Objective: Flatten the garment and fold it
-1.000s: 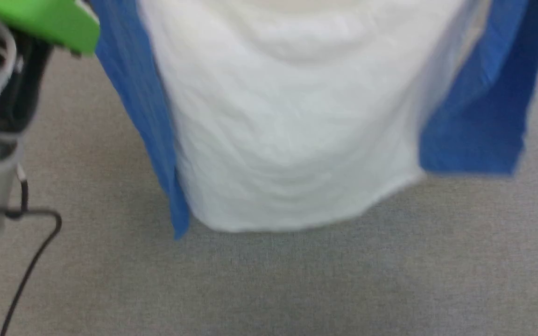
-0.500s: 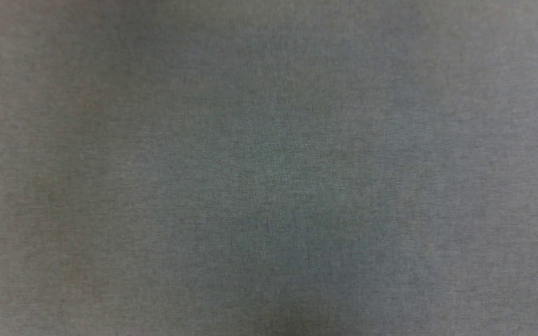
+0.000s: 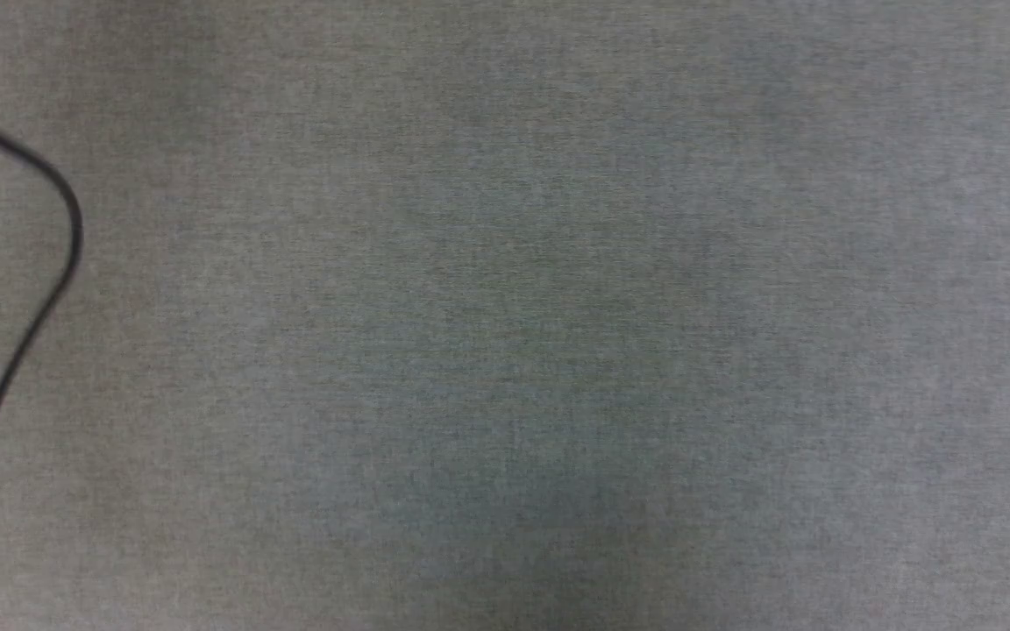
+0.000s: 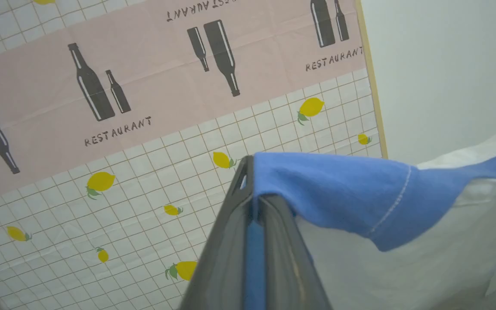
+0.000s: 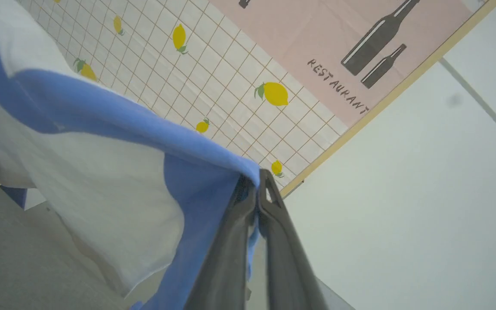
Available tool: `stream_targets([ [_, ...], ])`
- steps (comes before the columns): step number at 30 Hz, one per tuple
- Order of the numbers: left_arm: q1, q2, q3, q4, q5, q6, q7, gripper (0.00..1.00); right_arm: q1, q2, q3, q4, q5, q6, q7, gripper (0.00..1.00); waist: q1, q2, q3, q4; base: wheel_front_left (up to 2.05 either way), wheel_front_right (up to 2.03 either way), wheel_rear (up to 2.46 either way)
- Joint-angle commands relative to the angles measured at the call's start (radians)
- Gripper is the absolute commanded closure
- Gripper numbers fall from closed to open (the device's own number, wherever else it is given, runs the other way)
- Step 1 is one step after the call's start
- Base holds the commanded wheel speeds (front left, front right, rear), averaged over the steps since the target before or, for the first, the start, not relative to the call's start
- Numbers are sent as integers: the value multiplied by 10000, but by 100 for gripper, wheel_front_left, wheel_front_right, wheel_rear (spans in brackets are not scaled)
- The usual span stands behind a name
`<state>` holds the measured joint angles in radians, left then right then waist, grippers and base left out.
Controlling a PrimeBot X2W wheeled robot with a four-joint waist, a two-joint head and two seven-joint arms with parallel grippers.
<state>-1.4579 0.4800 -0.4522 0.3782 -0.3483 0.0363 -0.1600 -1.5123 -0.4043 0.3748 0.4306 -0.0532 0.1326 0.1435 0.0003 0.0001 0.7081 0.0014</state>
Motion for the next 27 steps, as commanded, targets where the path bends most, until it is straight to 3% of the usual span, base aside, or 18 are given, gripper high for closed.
stream_targets([
  [1, 436, 232, -91, -231, -80, -177, -101, 100, 507, -119, 21, -329, 340, -19, -60, 100, -3, -1, -31, 77, 0, 0, 0],
  [4, 1241, 522, -285, -942, -112, -347, -157, 100, 1417, -458, -42, -1234, 854, -19, 18, 100, -3, -1, -203, 112, 0, 0, 0],
  [8, 2766, 984, -538, -2364, -128, -213, -13, 100, 3129, -937, -470, -2904, 1338, -19, 337, 100, -3, -1, -578, 125, 0, 0, 0],
  [13, 5503, 1444, -891, -4582, -343, 557, 527, 100, 6164, -1174, -1558, -5201, 1596, -19, 984, 100, -3, -1, -1293, 93, 0, 0, 0],
  [19, 8071, 1734, -1621, -6024, -245, 1438, 1083, 100, 9367, -648, -2741, -6825, 1651, -19, 1388, 100, -3, -1, -2105, -1, 0, 0, 0],
  [27, 10558, 1873, -2745, -6295, -562, 1991, 2095, 100, 12221, 12, -3064, -7526, 1501, -19, 1560, 100, -3, -1, -3012, -142, 0, 0, 0],
])
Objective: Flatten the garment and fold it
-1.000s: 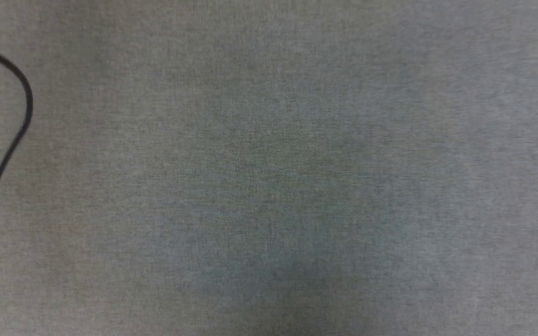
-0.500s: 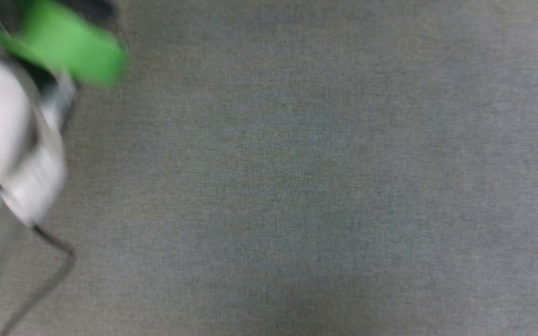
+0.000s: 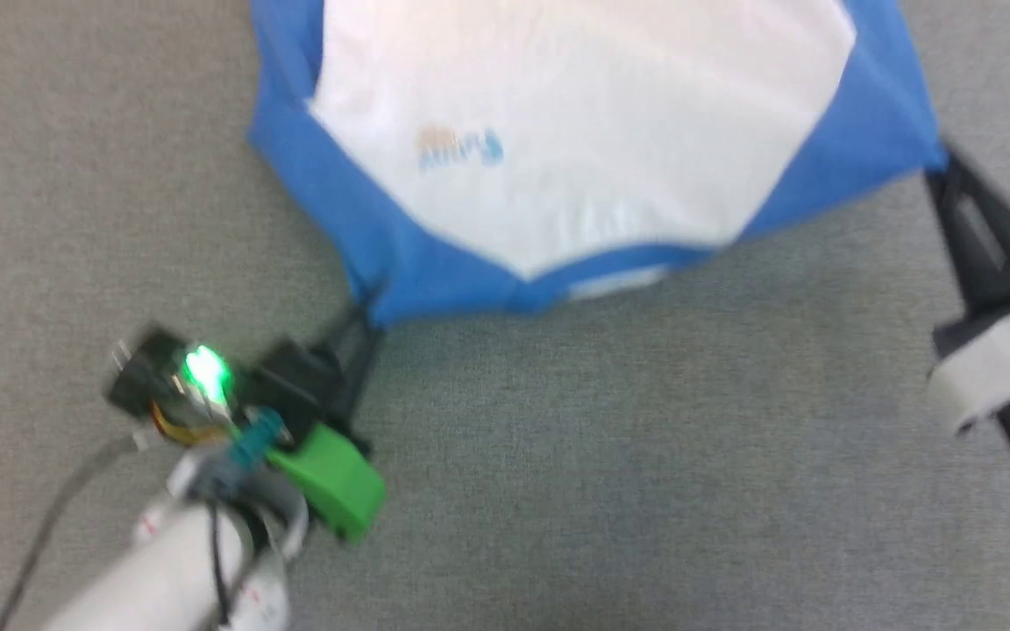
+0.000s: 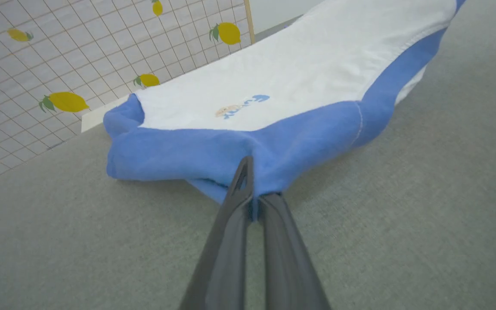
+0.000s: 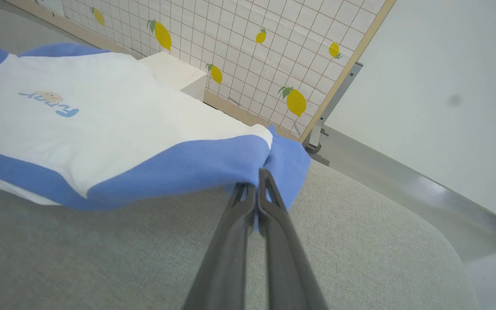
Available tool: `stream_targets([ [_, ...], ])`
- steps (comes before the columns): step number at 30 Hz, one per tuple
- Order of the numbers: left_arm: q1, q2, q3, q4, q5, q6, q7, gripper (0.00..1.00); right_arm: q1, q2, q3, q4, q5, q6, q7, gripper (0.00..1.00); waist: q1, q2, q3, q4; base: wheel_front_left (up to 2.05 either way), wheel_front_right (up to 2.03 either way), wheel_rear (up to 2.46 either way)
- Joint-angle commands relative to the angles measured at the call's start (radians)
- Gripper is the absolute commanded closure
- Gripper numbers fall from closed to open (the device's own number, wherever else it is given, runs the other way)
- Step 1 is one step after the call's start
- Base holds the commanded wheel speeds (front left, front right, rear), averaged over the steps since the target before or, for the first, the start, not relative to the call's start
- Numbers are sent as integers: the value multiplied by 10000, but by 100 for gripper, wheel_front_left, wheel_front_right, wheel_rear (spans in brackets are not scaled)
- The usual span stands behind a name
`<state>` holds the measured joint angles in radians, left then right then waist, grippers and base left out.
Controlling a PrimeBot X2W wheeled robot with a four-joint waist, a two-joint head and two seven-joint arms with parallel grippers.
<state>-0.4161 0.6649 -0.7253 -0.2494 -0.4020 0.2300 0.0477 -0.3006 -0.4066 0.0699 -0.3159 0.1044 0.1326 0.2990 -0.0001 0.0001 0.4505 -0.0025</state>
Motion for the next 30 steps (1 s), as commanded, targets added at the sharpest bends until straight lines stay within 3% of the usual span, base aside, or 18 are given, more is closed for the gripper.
stream_targets([
  [1, 336, 34, -142, -8, -87, 51, 142, 100, 357, 70, -1, -53, -79, -19, 25, 100, 1, -1, -534, -106, 0, 0, 0],
  [17, 2751, 443, -1221, 138, -1610, 205, 2022, 100, 4658, 527, -321, 409, 94, -19, 1061, 100, 1, -1, -1732, -79, 0, 0, 0],
  [24, 3463, 226, -1530, 743, -2018, 148, 1829, 100, 5814, 777, 33, 561, 212, -19, 1632, 100, 1, -1, -1971, -106, 0, 0, 0],
  [30, 3618, -72, -1631, 1409, -2179, 68, 1577, 100, 5991, 810, 148, 917, 137, -19, 1444, 100, 1, -1, -2090, -116, 0, 0, 0],
])
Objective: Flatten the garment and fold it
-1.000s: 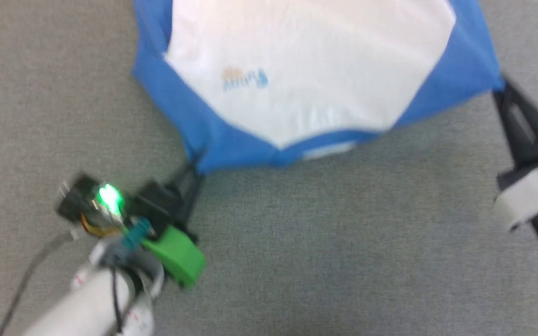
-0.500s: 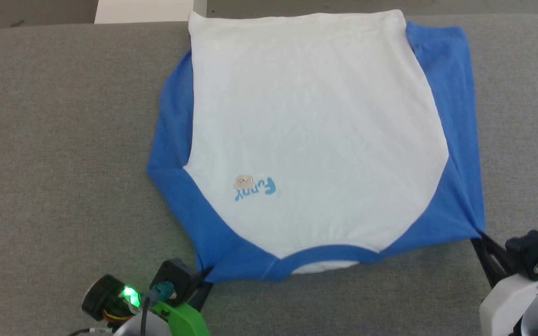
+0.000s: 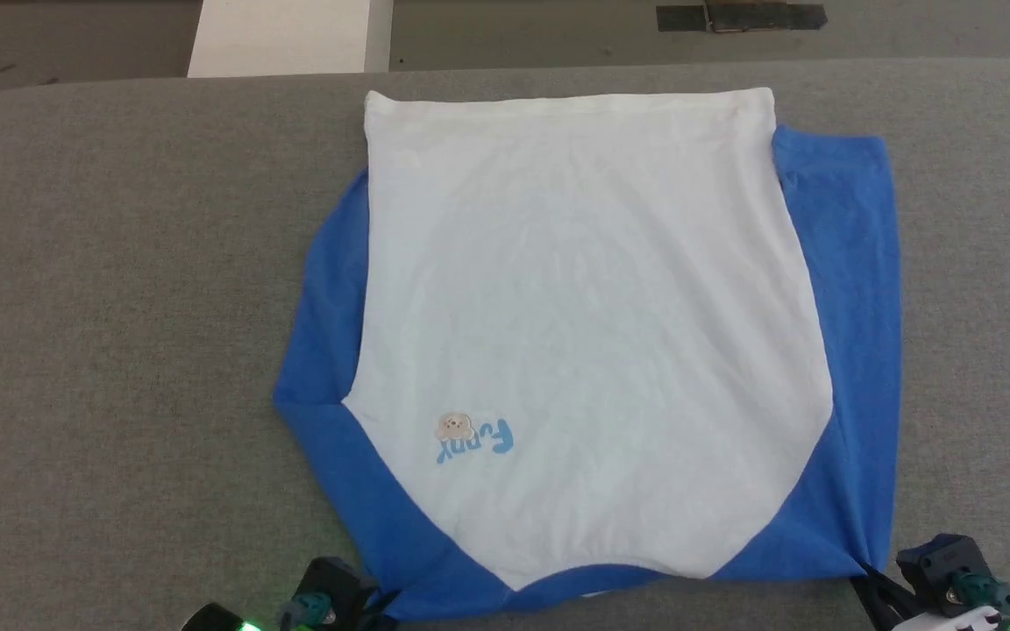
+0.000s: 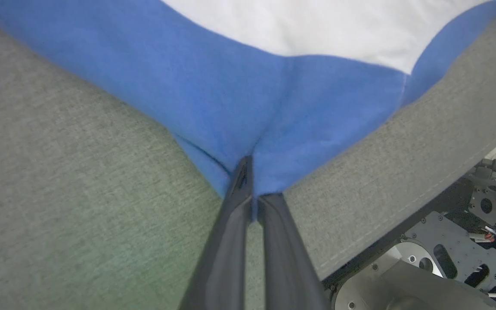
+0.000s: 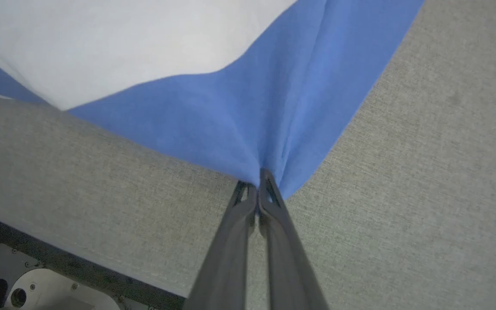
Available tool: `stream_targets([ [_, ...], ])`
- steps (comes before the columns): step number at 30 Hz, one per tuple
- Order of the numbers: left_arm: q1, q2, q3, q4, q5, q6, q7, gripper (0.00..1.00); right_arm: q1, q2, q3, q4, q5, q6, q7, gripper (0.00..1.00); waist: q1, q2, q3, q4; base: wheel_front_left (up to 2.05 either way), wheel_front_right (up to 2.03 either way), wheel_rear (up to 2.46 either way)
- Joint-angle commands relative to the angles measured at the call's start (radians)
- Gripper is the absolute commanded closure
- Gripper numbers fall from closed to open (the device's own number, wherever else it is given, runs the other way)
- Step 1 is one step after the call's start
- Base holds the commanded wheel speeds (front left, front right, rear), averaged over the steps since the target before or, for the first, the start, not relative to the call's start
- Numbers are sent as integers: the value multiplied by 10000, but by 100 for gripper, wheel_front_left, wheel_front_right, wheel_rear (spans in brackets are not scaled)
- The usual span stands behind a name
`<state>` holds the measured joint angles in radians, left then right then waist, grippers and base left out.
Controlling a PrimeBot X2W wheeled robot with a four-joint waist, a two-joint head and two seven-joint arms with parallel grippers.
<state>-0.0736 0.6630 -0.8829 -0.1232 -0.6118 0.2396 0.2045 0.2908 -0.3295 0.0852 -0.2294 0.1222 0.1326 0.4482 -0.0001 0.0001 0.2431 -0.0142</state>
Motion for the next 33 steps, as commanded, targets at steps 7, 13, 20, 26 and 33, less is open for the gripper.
stream_targets([
  [7, 1, -623, 6, 1091, 116, -9, -882, 0, -309, 437, -285, 826, -350, -19, -773, 0, 1, -1, -303, 44, 0, 0, 0],
  [13, 995, -100, 1163, 171, -681, 744, -1949, 0, -74, 1079, -1476, -71, 535, -19, -1077, 0, 1, -1, -799, 38, 0, 0, 0],
  [20, 1816, 435, 3379, -2114, -1042, 2356, -3777, 0, -302, 2095, -2779, -1820, 315, -19, -1866, 0, 1, -1, -1055, 45, 0, 0, 0],
  [26, 1640, -570, 4435, -2695, 253, 3430, -4628, 0, -928, 2644, -2897, -2360, -418, -19, -3548, 0, 1, -1, -1238, 4, 0, 0, 0],
  [33, 1780, -1957, 5042, -2253, 1760, 3497, -4659, 0, -964, 2786, -2967, -1652, -395, -19, -4873, 0, 1, -1, -1512, -68, 0, 0, 0],
])
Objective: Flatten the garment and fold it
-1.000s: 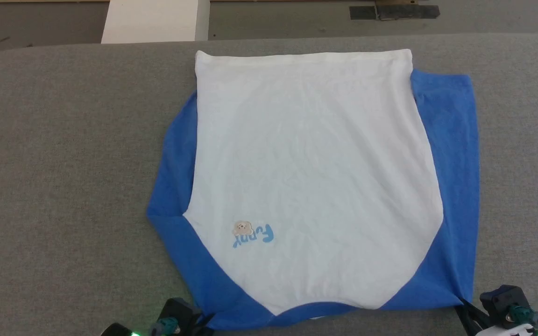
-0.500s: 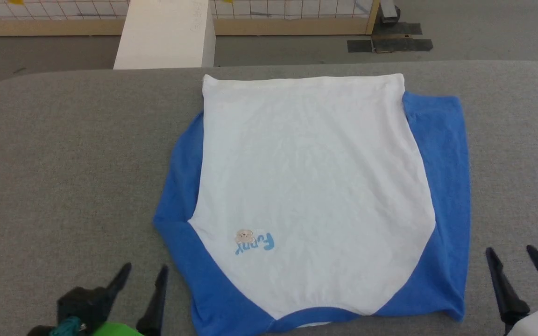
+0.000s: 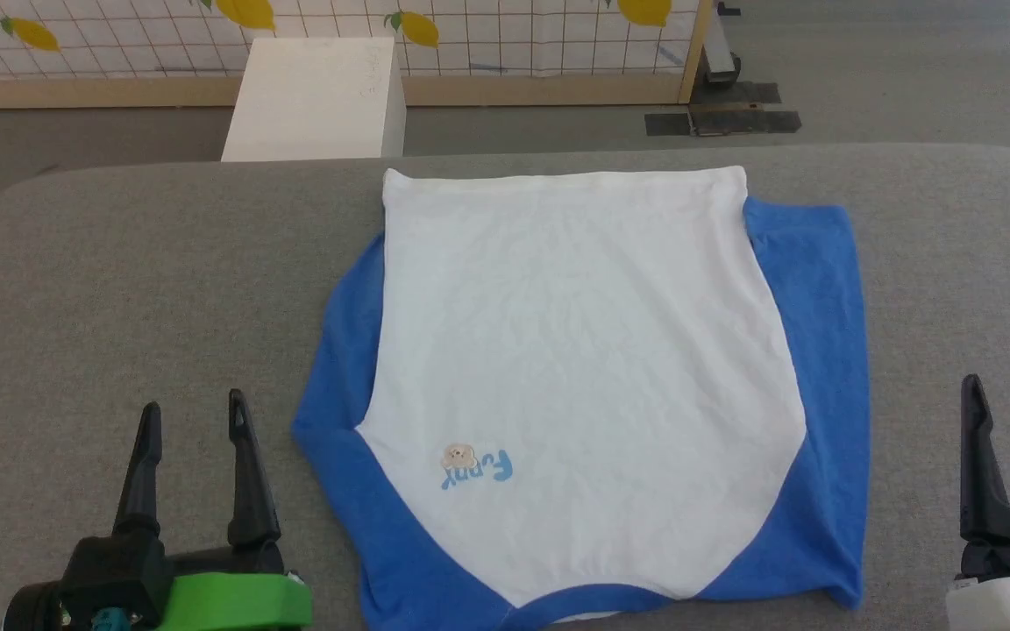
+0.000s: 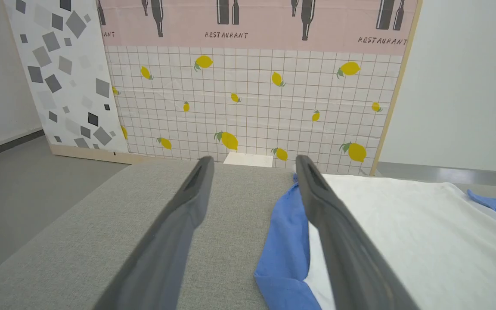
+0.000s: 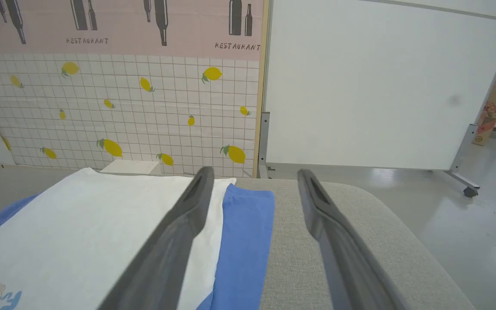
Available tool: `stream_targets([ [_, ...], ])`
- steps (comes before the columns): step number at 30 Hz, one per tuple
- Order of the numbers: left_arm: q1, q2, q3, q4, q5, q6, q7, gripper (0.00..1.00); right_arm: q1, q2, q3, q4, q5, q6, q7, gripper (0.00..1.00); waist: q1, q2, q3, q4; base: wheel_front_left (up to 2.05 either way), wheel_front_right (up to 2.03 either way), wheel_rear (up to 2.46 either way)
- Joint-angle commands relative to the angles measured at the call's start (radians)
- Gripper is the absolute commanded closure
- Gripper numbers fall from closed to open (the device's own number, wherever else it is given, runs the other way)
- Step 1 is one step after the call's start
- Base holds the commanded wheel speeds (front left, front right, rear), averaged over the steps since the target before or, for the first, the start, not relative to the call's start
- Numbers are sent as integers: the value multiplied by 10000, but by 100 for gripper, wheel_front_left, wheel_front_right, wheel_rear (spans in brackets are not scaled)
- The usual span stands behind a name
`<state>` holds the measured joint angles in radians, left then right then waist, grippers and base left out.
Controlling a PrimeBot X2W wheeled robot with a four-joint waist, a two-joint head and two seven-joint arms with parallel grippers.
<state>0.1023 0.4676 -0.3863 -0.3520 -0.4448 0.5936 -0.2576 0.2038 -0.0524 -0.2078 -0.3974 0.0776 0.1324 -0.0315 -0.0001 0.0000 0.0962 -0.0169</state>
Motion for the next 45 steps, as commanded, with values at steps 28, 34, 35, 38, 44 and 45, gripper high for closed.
stream_targets([
  [28, -9580, 2609, -942, 4356, -2355, -6823, 7706, 0, -2126, 21, 283, 85, 273, -17, -553, 0, 1, 0, 4183, -421, 0, 0, 0],
  [34, -9878, 2549, -1143, 4840, -2804, -7038, 8031, 0, -2310, 22, 196, 156, 269, -17, -617, 0, 1, 0, 4827, -581, 0, 0, 0],
  [35, -9882, 2549, -1177, 4878, -2859, -7059, 8052, 0, -2334, 22, 188, 164, 268, -17, -629, 0, 1, 0, 4891, -592, 0, 0, 0],
  [38, -9919, 2508, -1216, 4964, -3070, -7107, 8040, 0, -2401, 22, 162, 176, 259, -17, -651, 0, 1, 0, 5087, -610, 0, 0, 0],
  [44, -10078, 2413, -1300, 5014, -3370, -7154, 8109, 0, -2520, 22, 121, 171, 191, -17, -596, 0, 1, 0, 5330, -557, 0, 0, 0],
  [45, -10103, 2399, -1323, 5023, -3396, -7157, 8147, 0, -2537, 22, 130, 171, 174, -17, -577, 0, 1, 0, 5364, -547, 0, 0, 0],
])
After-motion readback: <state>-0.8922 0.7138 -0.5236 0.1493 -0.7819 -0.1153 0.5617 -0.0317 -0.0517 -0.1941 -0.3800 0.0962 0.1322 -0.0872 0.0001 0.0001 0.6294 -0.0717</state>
